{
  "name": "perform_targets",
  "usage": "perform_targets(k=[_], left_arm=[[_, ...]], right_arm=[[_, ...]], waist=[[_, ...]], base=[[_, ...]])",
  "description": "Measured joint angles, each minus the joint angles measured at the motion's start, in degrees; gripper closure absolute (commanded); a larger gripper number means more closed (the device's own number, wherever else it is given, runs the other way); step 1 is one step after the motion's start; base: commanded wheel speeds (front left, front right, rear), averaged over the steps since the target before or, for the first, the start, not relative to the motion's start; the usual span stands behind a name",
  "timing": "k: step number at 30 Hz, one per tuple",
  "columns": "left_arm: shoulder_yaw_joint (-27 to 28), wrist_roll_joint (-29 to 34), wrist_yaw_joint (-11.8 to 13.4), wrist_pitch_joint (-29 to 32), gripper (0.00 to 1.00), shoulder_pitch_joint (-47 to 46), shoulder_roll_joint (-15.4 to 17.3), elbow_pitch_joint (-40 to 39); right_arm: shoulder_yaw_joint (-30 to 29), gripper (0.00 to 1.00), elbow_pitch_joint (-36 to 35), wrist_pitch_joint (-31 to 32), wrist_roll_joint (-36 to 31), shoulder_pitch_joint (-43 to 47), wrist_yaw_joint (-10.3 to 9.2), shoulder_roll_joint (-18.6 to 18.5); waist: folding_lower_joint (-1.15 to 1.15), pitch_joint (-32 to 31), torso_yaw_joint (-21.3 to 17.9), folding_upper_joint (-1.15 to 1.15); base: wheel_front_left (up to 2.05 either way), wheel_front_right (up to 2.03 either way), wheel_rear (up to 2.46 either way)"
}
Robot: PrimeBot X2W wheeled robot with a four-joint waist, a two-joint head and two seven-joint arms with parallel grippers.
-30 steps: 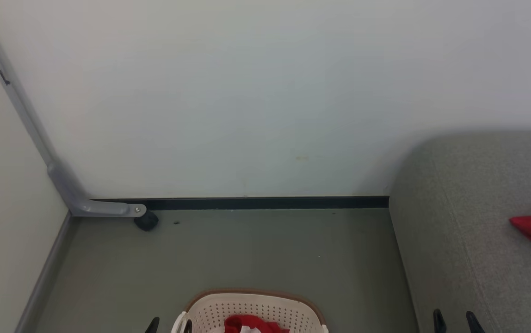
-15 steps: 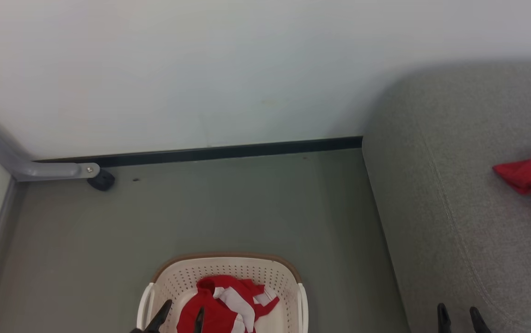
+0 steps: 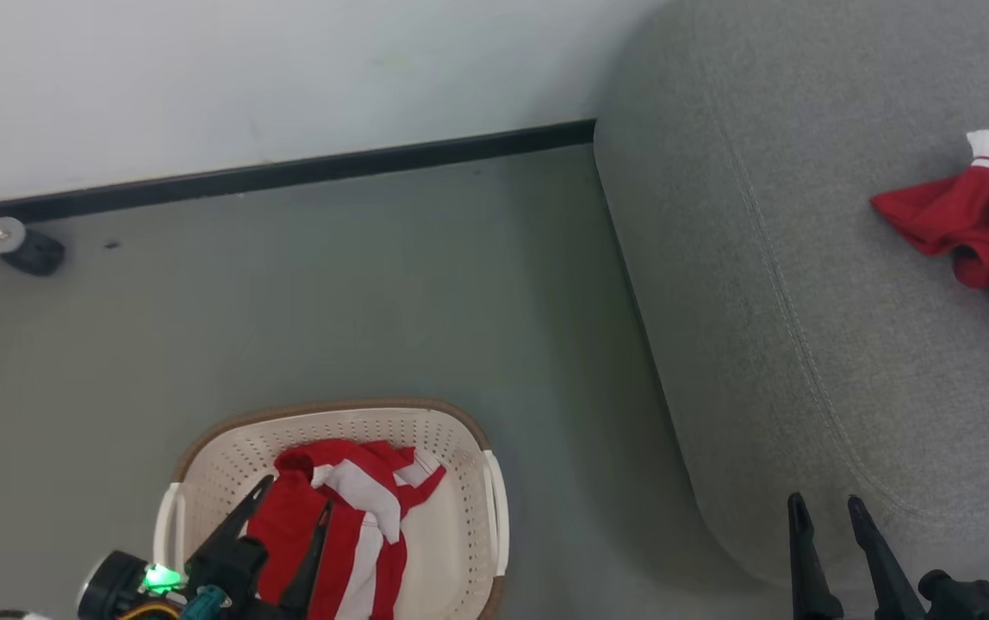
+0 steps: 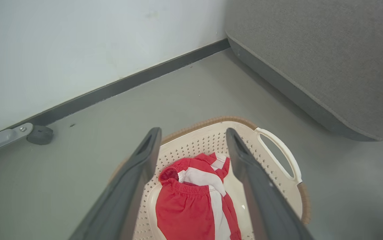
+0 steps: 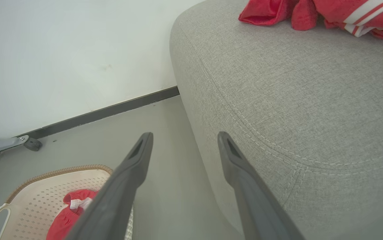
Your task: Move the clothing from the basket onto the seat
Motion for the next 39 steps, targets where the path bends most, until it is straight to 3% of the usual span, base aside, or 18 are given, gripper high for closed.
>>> perform_targets(k=[17,39], left_arm=[[-2.09,6.16,-0.43,0.41,0.0,-10.27,6.79,9.73],[-4.85,10.07,-0.45,15.93,0.0,-24.04,9.44,25.68]], right_arm=[[2.31,0.0,0.65,0.0,-0.62,-3.81,0.09,1.07],[7.86,0.0,-0.75,0.0,0.52,-6.86,-0.49,1.47]], waist=[[-0.01,12.7,-8.97,0.0],[-0.01,24.58,-14.32,0.0]], base=[[0.0,0.0,0.0],[0.0,0.0,0.0]])
